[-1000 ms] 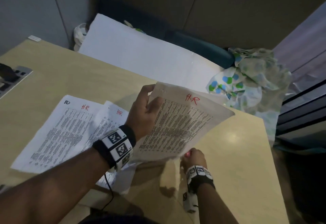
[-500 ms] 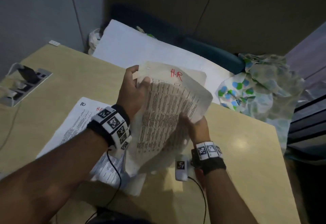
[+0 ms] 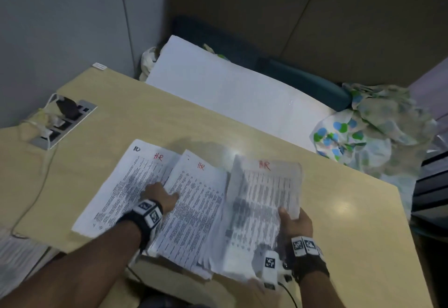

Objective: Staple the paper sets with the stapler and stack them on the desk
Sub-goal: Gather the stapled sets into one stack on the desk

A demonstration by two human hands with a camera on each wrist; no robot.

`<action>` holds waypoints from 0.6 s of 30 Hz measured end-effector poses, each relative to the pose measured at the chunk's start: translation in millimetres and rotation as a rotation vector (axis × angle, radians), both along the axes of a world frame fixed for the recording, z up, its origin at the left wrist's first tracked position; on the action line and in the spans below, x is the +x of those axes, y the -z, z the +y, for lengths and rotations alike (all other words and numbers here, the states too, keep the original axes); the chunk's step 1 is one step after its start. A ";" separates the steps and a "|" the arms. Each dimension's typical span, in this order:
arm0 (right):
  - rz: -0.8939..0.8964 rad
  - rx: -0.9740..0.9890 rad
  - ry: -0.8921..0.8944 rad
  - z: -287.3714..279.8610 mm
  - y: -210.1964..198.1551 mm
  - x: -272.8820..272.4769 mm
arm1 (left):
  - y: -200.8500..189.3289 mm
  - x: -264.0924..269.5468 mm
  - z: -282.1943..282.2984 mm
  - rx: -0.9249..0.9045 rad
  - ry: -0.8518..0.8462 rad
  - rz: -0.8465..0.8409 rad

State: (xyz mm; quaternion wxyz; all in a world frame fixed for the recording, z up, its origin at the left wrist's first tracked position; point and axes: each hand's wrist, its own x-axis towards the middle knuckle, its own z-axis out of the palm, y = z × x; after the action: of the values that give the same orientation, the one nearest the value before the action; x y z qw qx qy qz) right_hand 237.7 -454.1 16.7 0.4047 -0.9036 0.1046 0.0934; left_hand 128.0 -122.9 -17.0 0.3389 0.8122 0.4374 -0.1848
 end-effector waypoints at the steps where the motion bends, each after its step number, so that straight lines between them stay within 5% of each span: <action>1: 0.002 -0.012 0.036 -3.5 4.5 -4.0 | 5.1 -3.1 -2.3 0.030 0.000 0.006; 7: 0.038 -0.044 0.159 -2.5 19.0 -7.1 | 10.4 -3.1 -8.4 -0.027 -0.008 0.003; 14: 0.013 0.027 0.116 -23.9 24.7 -0.2 | -12.3 -16.1 11.1 -0.164 -0.006 -0.302; 18: -0.033 0.136 0.097 -19.1 8.6 2.2 | -29.9 -28.2 60.1 -0.333 -0.186 -0.437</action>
State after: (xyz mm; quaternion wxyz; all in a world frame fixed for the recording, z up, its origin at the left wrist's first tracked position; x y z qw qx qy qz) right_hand 239.9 -473.2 8.0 0.4708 -0.8694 0.1348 0.0655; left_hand 99.7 -62.7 12.9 0.5694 0.7222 0.3903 -0.0428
